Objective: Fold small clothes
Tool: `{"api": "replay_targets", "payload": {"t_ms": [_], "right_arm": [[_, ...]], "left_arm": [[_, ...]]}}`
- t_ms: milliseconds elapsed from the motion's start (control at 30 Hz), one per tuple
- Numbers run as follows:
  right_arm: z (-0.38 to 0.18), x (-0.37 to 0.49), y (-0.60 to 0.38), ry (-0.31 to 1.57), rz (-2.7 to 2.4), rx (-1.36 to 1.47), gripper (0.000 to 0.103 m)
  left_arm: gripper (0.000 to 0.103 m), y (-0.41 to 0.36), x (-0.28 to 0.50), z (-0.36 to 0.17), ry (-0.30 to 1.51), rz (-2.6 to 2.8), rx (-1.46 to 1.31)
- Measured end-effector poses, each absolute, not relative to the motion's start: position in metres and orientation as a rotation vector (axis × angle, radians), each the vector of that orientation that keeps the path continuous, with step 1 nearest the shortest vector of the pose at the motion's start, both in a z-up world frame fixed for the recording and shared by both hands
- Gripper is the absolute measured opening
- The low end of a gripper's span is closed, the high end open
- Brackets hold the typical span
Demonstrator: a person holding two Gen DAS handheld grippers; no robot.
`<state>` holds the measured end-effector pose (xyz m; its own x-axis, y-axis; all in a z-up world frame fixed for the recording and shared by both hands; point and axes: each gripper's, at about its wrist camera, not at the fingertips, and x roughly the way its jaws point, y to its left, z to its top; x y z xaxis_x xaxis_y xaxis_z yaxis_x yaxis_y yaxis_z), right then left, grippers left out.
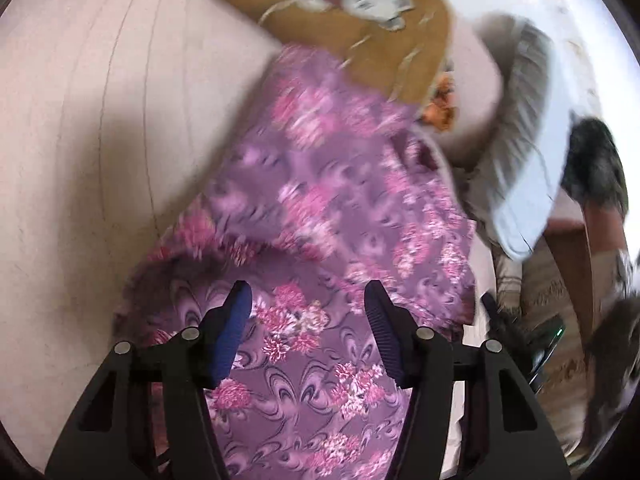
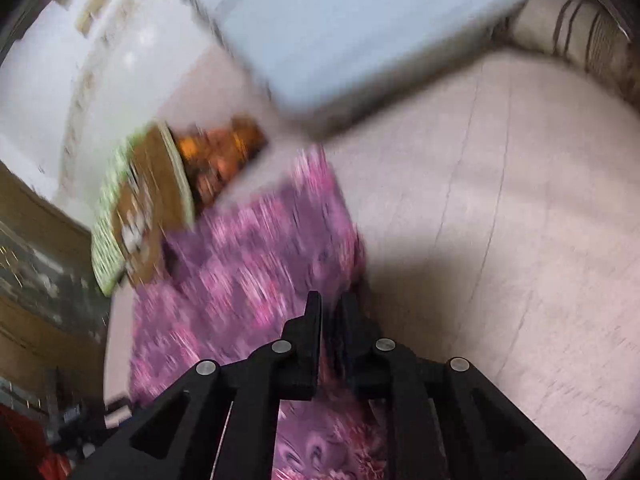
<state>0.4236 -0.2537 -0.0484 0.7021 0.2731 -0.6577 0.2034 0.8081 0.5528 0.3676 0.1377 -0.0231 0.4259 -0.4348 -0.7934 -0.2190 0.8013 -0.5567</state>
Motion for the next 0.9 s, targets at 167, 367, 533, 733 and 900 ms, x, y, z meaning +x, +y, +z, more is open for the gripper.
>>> {"api": "replay_targets", "payload": {"t_ms": [167,367,533,733,900], "right_arm": [[-0.028,0.456,-0.247,0.809,0.098,0.541,0.045],[-0.058,0.487,-0.220,0.949,0.042,0.353,0.045],[-0.062,0.493,-0.192,0.991,-0.046,-0.027,0.000],[-0.027,0.488,-0.189,0.894,0.163,0.187,0.043],[-0.045,0.521,-0.134,0.968,0.270,0.115,0.056]], "left_arm": [[0.062,0.137,0.403,-0.005,1.115,-0.129,-0.503],[0.062,0.130,0.431,-0.041,1.197,-0.065,-0.405],[0.062,0.120,0.425,-0.057,1.187,-0.018,-0.254],[0.062,0.124,0.420,-0.044,1.206,-0.075,-0.294],[0.062,0.123,0.423,-0.054,1.234,-0.065,-0.301]]}}
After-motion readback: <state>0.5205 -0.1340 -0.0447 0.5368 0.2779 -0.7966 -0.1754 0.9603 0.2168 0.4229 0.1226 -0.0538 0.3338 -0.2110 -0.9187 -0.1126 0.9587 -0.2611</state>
